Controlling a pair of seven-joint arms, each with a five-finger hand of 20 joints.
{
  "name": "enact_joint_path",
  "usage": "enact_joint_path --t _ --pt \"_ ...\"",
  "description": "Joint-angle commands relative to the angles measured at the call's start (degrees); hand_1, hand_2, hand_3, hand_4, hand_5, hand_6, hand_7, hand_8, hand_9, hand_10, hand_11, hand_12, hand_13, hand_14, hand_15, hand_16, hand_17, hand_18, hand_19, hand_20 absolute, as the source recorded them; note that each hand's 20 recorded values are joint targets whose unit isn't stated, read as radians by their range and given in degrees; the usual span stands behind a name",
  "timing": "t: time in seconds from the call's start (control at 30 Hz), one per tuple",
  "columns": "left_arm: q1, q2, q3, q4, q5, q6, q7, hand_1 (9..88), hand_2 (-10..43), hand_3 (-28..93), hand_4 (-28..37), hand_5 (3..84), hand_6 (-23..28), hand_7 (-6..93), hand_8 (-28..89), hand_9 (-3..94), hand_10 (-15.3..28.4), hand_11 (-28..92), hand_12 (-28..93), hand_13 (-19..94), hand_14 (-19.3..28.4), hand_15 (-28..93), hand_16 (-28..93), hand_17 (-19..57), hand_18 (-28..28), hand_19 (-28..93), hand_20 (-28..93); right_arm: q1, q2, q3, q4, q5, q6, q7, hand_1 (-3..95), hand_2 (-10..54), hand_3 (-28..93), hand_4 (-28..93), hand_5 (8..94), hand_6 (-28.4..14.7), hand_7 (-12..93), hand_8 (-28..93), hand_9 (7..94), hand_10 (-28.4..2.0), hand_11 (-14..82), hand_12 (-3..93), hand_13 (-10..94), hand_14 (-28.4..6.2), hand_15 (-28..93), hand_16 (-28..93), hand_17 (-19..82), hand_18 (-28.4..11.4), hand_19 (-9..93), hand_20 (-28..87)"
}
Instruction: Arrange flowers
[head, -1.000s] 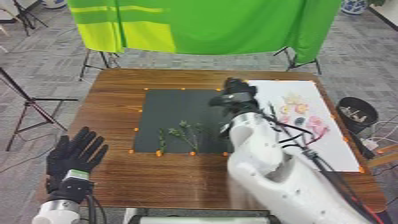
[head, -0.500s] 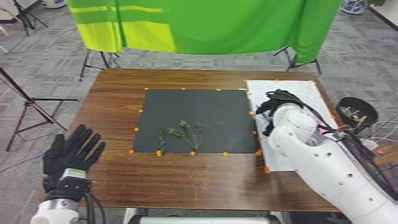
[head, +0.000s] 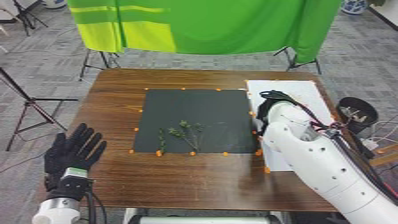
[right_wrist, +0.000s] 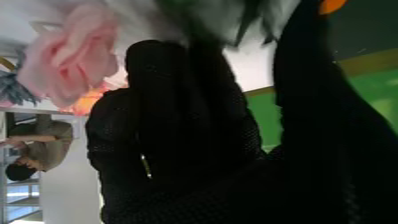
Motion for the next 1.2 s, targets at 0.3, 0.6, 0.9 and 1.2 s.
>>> enact_joint_path --t 0.3,0.6,0.9,1.2 --pt "0.3 -1.04 0.43 0.10 0.09 -0.74 -1.00 29.0 14.8 70 -28.3 46.3 10.5 12.9 -7 36.9 15.9 27 14 28 17.7 48 -6 -6.0 17.1 44 17 -4.2 -0.4 -1.6 0.6 -0.9 3.7 0.4 65.9 -9.5 70 -28 55.4 -0.4 79 14 85.6 -8.0 12.1 39.2 71 -8.2 54 43 36 -24.7 88 44" --pt "0.7 -1.22 0.45 0.24 0.79 -1.34 -0.94 29.3 14.4 70 -28.3 46.3 10.4 13.0 -7 36.9 15.8 27 14 28 17.6 48 -6 -6.0 17.2 44 17 -6.7 4.2 1.7 -10.2 -2.2 10.6 -6.8 67.2 -9.5 71 -28 57.9 -1.3 78 14 87.9 -7.0 13.2 44.3 73 -8.0 54 45 37 -24.6 88 44" --pt "0.4 -1.02 0.54 0.37 0.90 -1.77 -1.34 29.4 14.2 70 -28.3 45.9 10.3 13.0 -7 36.6 15.7 27 14 27 17.5 47 -6 -6.1 17.1 43 17 -6.3 3.9 0.9 -19.9 -4.4 11.1 -13.7 66.9 -9.5 71 -28 58.1 -1.2 78 14 87.6 -6.9 13.1 45.3 73 -7.8 54 46 36 -24.0 88 45" --pt "1.3 -0.71 0.04 0.02 0.67 -0.89 -1.26 29.4 14.4 70 -28.3 45.9 10.3 13.0 -7 36.6 15.7 27 14 27 17.6 47 -6 -6.2 17.2 43 17 -16.6 4.7 5.8 -25.7 -9.2 1.4 -1.0 42.6 -9.5 74 -27 59.9 -7.5 36 -7 73.0 -18.7 20.0 20.9 63 -16.5 59 24 34 -26.5 89 38"
